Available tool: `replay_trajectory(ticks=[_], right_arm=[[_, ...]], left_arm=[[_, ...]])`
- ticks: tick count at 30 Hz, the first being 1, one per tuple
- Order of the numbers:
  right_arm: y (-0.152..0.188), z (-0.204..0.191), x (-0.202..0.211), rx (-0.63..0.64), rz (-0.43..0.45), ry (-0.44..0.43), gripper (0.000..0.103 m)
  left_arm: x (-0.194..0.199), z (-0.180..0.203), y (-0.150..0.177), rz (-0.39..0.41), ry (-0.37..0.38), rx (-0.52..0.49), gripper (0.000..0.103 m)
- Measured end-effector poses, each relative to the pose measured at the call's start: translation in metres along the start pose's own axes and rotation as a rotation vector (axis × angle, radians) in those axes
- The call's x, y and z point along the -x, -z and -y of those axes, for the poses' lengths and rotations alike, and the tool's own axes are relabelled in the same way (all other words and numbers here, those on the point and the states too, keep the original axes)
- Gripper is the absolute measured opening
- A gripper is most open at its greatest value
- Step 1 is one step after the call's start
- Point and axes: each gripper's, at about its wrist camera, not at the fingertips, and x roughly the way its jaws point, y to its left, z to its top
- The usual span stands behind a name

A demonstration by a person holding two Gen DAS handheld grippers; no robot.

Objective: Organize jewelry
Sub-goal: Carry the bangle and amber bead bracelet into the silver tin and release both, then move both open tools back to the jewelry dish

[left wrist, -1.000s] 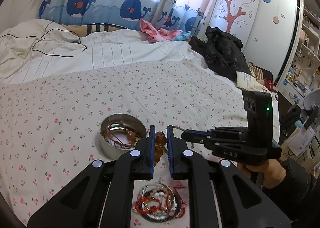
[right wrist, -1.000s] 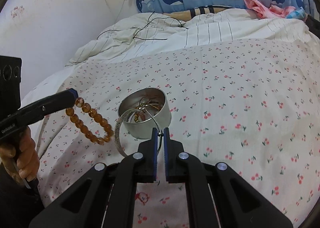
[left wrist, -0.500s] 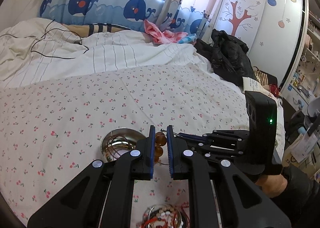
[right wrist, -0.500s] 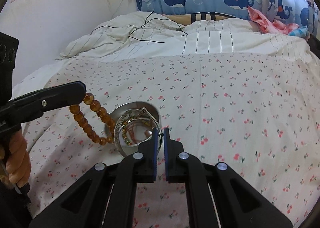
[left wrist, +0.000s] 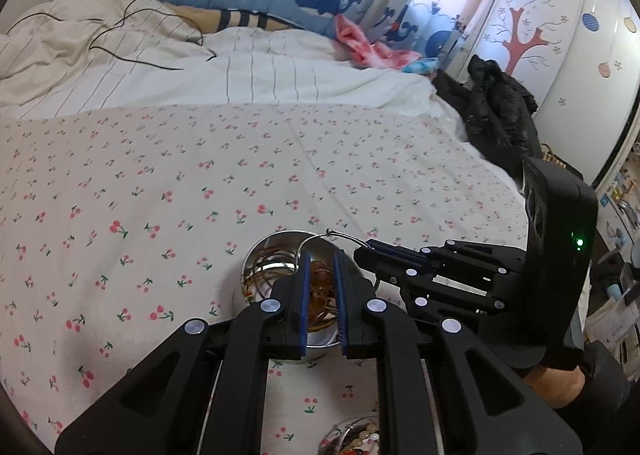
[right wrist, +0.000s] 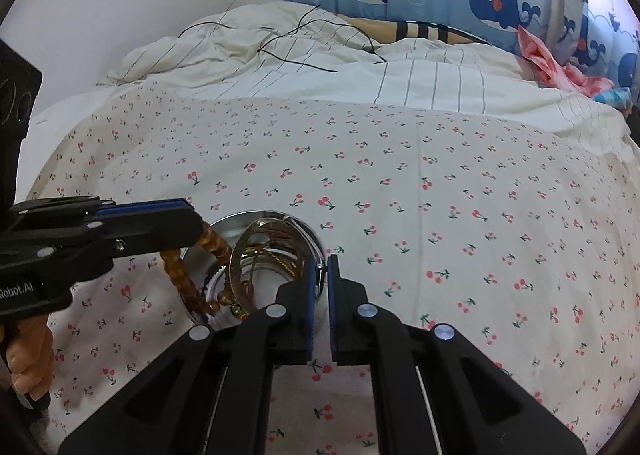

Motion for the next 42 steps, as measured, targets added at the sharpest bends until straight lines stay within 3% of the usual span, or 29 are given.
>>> replay_trajectory(ticks=[3,10,16,18,22,28,32,35,42], right_arm=[[0.000,-0.006,-0.007,0.016,-0.014,-0.001,0.007],[0.002,-0.014,-0.019,0.028,-0.034,-0.010,0.009],[0.002,-0.010,-0.012,0.004,-0.009,-0.009,0.015],[0.001,-0.008,-0.003,-0.005,0.010,-0.001,0.030],[0.009,0.003,0.024,-0.037,0.023,-0.026,0.032],[0.043,0.023,0.059,-0.117,-0.013,-0.119,0.037],[0.077,0.030,0.069,-0.167,-0.091,-0.238,0.037],[0.092,0.017,0.073,-0.114,-0.146,-0.292,0.037],[0.100,-0.018,0.072,0.063,-0.178,-0.343,0.038]], left_arm=[[-0.006,-0.002,0.002,-0.029,-0.044,0.006,0.011],[-0.007,-0.010,0.001,-0.036,-0.055,0.039,0.012],[-0.004,-0.008,0.002,-0.020,-0.077,0.041,0.036],[0.000,-0.008,0.002,-0.008,-0.089,0.042,0.047],[0.014,-0.007,0.005,0.014,-0.102,0.050,0.055],[0.026,-0.003,0.030,-0.032,-0.136,0.034,0.060],[0.034,0.006,0.057,-0.087,-0.160,-0.016,0.065],[0.042,0.008,0.076,-0.118,-0.151,-0.020,0.068],[0.060,0.003,0.104,-0.158,-0.042,0.008,0.073]])
